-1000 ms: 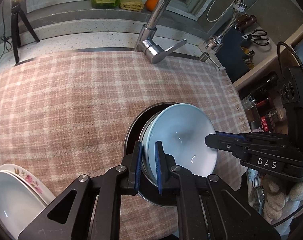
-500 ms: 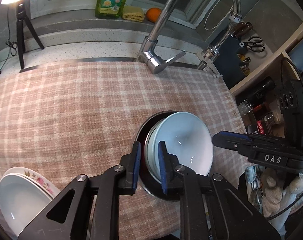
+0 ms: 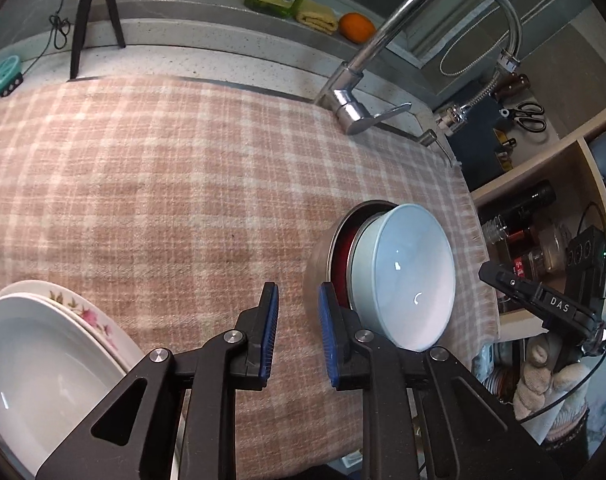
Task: Organize plates and bowls
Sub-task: 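Close the right gripper on the rim of the nested bowl stack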
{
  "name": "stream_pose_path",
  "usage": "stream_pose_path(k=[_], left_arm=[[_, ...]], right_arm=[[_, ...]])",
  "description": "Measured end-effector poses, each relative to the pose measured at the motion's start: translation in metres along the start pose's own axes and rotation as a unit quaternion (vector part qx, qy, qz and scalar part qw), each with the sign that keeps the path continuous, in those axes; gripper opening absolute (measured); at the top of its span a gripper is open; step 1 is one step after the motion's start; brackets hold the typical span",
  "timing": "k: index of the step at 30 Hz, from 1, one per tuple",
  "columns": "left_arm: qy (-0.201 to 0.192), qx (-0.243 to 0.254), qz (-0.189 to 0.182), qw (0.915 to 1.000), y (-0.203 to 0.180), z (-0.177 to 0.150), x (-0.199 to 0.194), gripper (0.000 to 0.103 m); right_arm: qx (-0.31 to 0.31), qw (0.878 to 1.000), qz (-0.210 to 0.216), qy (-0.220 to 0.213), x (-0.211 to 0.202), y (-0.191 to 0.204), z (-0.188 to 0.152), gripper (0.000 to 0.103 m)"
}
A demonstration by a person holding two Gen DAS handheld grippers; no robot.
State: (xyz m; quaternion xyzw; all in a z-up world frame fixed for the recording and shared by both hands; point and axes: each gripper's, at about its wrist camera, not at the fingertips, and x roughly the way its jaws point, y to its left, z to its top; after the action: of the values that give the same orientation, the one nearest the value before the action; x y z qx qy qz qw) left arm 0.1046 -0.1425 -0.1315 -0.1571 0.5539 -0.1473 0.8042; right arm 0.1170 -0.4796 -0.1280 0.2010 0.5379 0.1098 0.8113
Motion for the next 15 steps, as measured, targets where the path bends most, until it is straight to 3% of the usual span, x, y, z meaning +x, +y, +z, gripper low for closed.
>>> stream_pose_path(k=[5, 15], left_arm=[[0.021, 0.014, 0.007, 0.9997, -0.007, -0.002, 0.008, 0.019], [0.020, 0.035, 0.016, 0.9990, -0.016, 0.002, 0.012, 0.019]], right_arm=[[-0.014, 1.000, -0.013, 0.025, 0.010, -0.001, -0.003, 0.024], [-0.006, 0.998, 0.036, 0.041, 0.022, 0.005, -0.003, 0.024]])
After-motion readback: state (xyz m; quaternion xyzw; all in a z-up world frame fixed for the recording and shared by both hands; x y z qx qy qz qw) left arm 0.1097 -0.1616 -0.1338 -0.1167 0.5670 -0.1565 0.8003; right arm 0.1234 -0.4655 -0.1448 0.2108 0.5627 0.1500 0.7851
